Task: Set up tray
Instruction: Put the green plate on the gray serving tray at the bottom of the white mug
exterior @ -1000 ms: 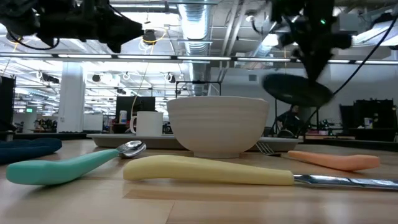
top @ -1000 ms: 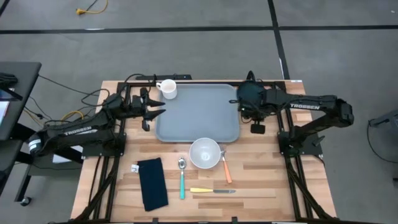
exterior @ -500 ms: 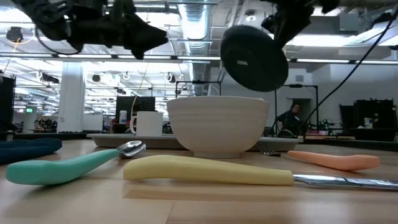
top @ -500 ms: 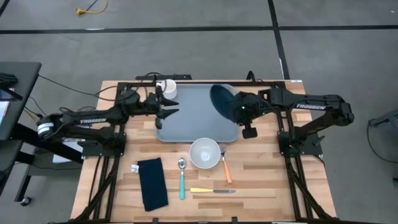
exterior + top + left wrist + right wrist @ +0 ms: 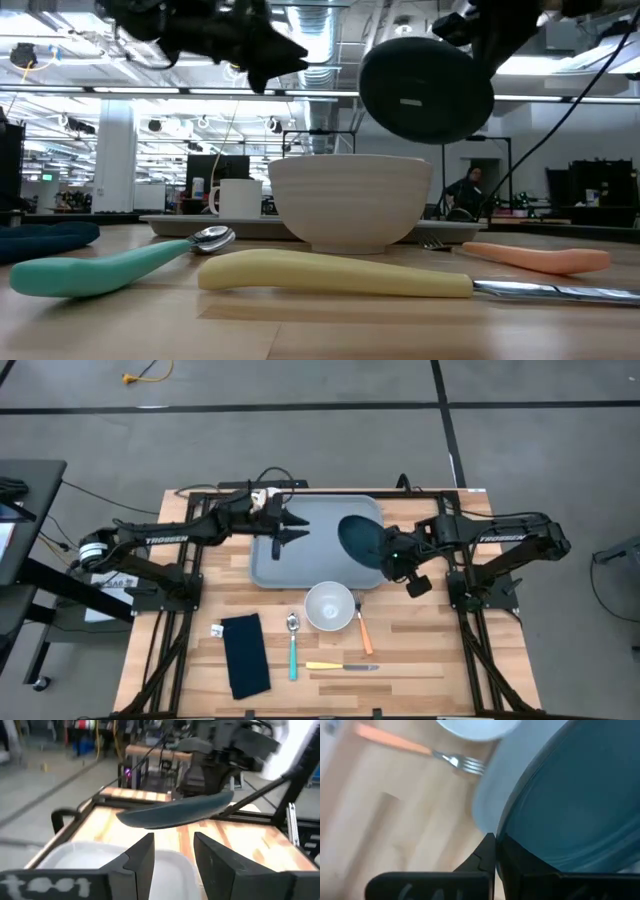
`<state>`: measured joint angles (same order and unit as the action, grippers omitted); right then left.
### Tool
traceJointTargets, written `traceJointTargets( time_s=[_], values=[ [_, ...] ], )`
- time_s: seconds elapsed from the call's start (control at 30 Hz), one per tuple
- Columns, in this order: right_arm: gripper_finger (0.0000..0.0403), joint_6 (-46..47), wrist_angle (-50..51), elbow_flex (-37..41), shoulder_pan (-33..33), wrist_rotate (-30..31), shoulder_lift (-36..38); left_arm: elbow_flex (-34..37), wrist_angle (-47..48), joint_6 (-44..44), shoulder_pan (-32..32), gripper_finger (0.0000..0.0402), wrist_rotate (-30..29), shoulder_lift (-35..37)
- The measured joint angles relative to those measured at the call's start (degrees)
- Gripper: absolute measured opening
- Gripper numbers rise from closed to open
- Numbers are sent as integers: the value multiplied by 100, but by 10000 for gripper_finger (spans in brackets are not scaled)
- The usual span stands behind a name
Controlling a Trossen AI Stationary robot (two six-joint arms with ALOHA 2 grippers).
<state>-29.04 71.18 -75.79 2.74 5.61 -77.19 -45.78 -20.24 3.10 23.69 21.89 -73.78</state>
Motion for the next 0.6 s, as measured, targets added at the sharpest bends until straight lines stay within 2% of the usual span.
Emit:
traceJointTargets(
  time_s=[0.1,0.3,0.47,0.6],
  values=[
    [3,-12,79,0,62,414,0,-701,753,320,-3,125,-6,-175],
    [3,-10,164,2,65,878,-32,-1899,1568,1189,44,125,-2,-532],
    [3,-2,389,9,65,1469,-453,-2559,1981,1991,117,125,-29,-811],
    [3,53,370,11,65,2022,-1011,-2796,2268,2347,157,125,-281,-1003]
  ],
)
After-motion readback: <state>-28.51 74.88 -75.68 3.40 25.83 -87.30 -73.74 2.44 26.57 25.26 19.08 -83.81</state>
